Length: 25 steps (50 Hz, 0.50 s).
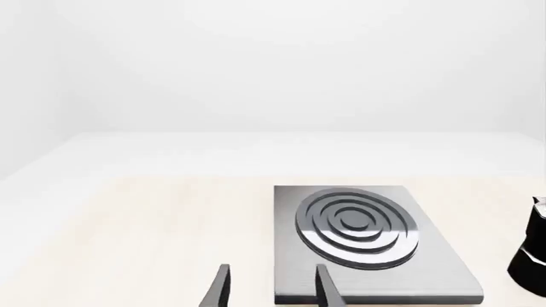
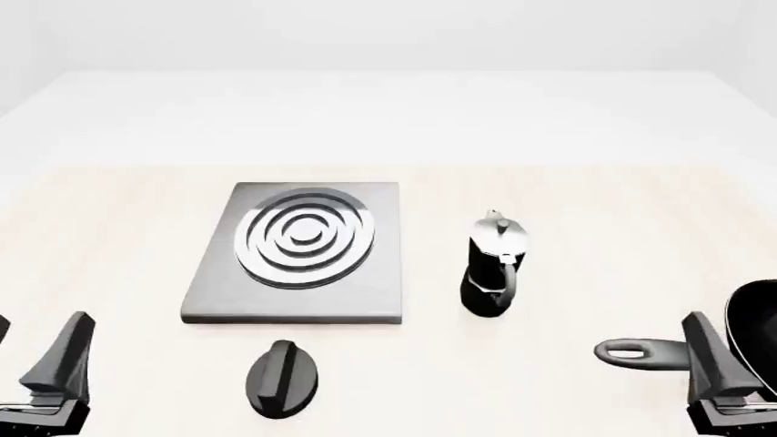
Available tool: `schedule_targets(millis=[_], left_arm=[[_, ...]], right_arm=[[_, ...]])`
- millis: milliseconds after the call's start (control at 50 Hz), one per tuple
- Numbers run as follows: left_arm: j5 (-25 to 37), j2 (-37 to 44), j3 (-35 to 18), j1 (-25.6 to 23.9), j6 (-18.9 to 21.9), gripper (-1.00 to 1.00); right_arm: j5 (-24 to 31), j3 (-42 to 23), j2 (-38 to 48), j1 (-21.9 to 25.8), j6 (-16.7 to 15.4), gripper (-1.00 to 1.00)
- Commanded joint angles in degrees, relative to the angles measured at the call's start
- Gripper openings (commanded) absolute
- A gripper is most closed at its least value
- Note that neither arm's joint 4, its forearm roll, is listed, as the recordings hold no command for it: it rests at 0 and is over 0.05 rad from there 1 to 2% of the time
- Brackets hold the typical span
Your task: Put the frying pan on the stove.
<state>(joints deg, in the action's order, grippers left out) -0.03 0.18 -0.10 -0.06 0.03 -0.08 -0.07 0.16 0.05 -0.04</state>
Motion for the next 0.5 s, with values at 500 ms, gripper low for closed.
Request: schedule_targets(millis=[500], left_arm=[[-2.0, 2.8, 0.0, -0.7, 0.4, 1.00]], right_arm=[[0.1, -1.0, 0.5, 0.3, 0.2, 1.00]])
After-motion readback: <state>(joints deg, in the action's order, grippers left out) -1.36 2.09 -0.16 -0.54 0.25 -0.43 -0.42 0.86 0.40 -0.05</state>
